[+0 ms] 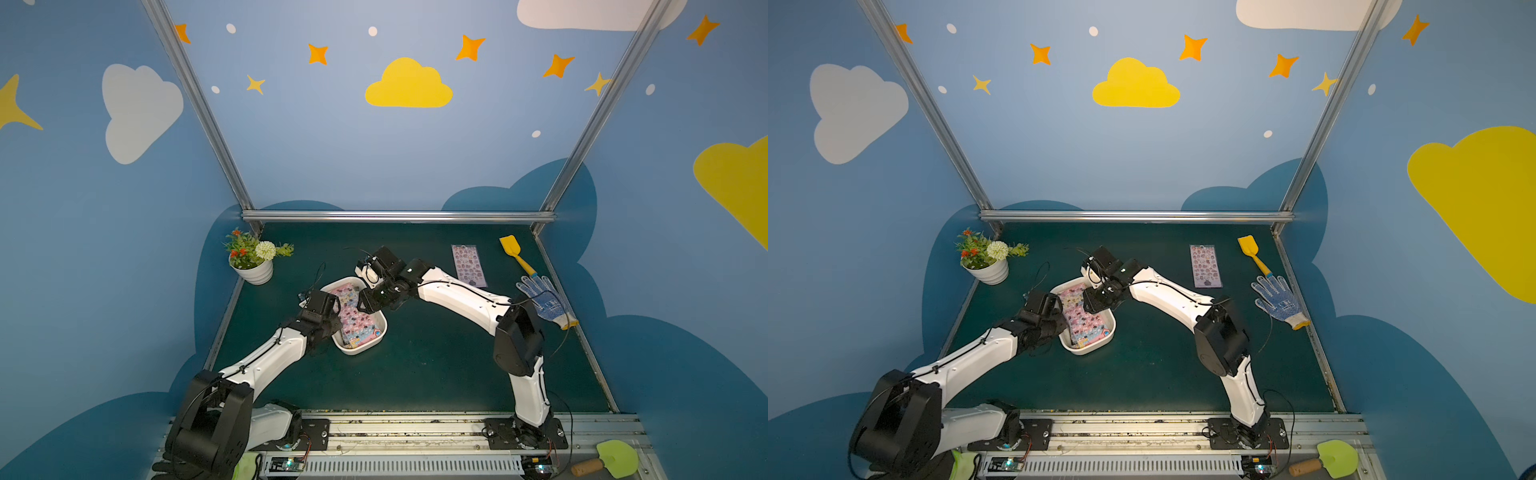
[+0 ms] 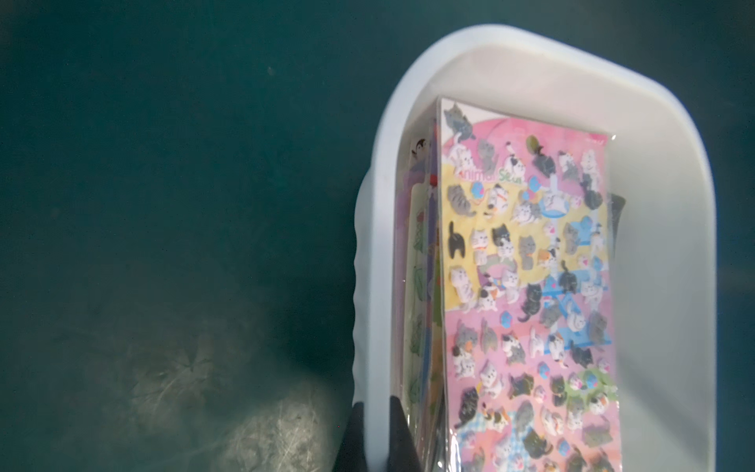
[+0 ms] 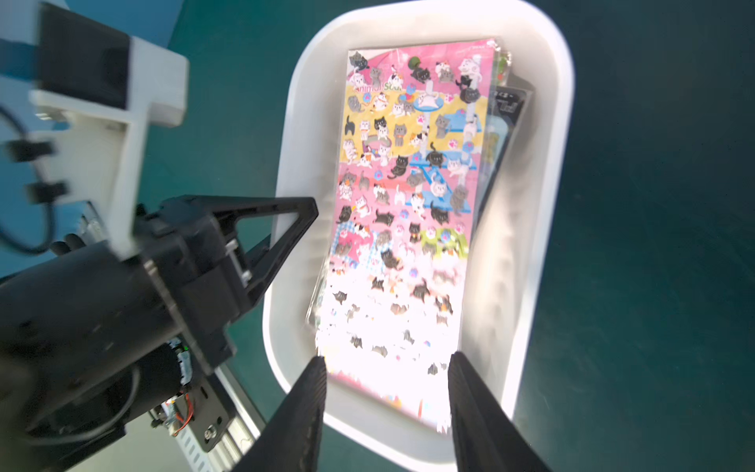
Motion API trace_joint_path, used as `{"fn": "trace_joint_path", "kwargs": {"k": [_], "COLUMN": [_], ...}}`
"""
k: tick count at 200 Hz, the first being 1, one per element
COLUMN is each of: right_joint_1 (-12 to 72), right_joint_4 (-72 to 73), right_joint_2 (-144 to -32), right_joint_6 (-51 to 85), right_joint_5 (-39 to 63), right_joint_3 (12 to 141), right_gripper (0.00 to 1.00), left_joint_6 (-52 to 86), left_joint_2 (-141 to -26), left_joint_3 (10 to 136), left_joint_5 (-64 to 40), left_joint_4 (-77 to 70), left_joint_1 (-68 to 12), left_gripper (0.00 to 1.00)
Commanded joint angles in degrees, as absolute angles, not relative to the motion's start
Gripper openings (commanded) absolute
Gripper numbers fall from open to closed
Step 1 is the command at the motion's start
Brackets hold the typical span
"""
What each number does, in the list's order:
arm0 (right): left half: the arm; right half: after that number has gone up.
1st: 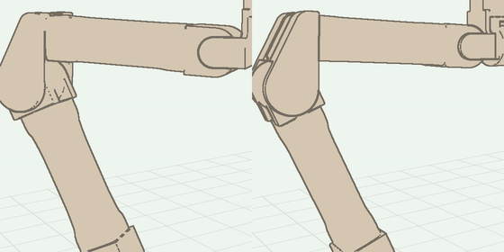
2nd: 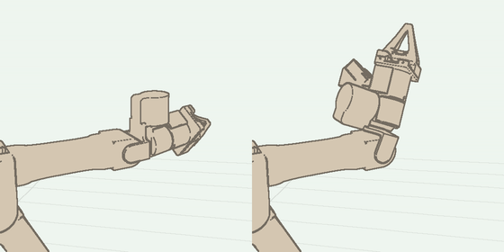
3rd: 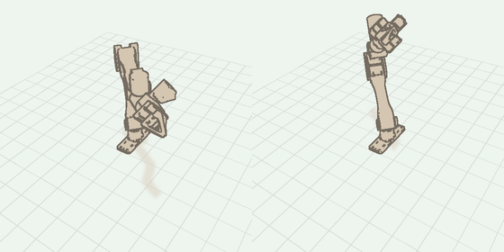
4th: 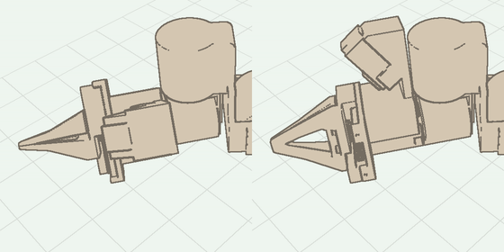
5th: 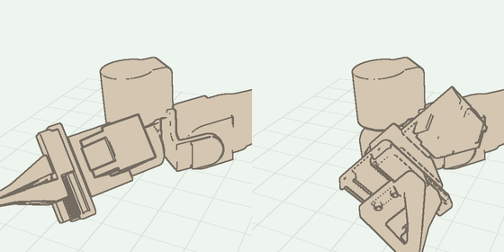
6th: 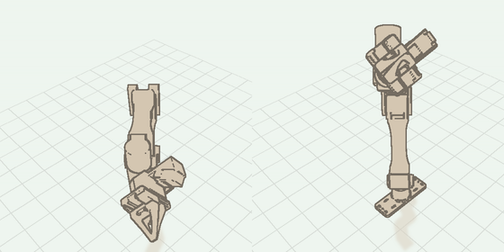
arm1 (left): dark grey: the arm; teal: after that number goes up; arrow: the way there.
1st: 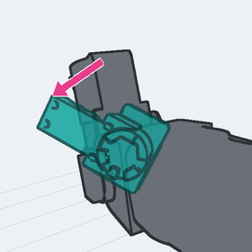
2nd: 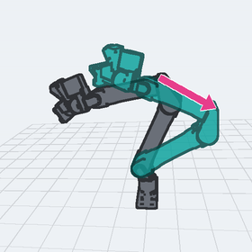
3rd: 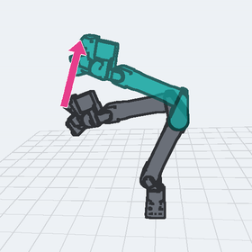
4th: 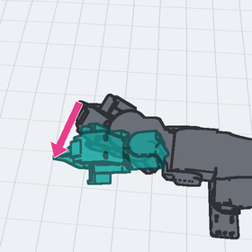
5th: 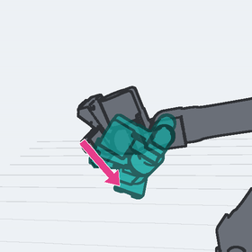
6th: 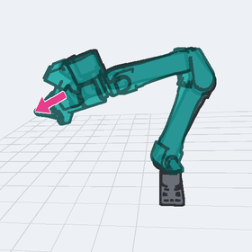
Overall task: Take the stickers out of the storage box
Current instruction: Pick up the sticker from the storage box.
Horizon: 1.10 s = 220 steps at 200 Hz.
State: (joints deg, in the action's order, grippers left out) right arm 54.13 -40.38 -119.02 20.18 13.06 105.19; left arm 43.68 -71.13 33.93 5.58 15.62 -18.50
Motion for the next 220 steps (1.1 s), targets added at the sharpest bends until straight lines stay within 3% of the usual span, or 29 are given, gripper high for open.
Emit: {"fn": "trace_joint_path", "kwargs": {"k": [1, 143, 173, 220], "right_joint_1": [55.02, 54.15, 53.97, 53.79], "right_joint_4": [-43.56, -48.65, -49.04, -48.13], "right_joint_2": [-122.2, -135.21, -135.58, -133.45], "right_joint_6": [19.08, 17.41, 17.23, 16.78], "right_joint_5": [11.88, 7.4, 8.65, 11.88], "right_joint_3": [108.77, 120.88, 121.72, 121.03], "right_gripper": [0.48, 0.57, 0.55, 0.44], "left_joint_6": [43.01, 40.18, 40.01, 39.88], "left_joint_2": [-70.16, -72.02, -72.87, -73.63], "left_joint_3": [33.75, 35.58, 36.06, 36.56], "left_joint_5": [4.93, 4.83, 4.92, 5.01], "left_joint_4": [14.02, 14.04, 14.13, 14.12], "left_joint_1": [-18.32, -18.28, -18.27, -18.19], "left_gripper": [0.03, 0.04, 0.03, 0.04]}}
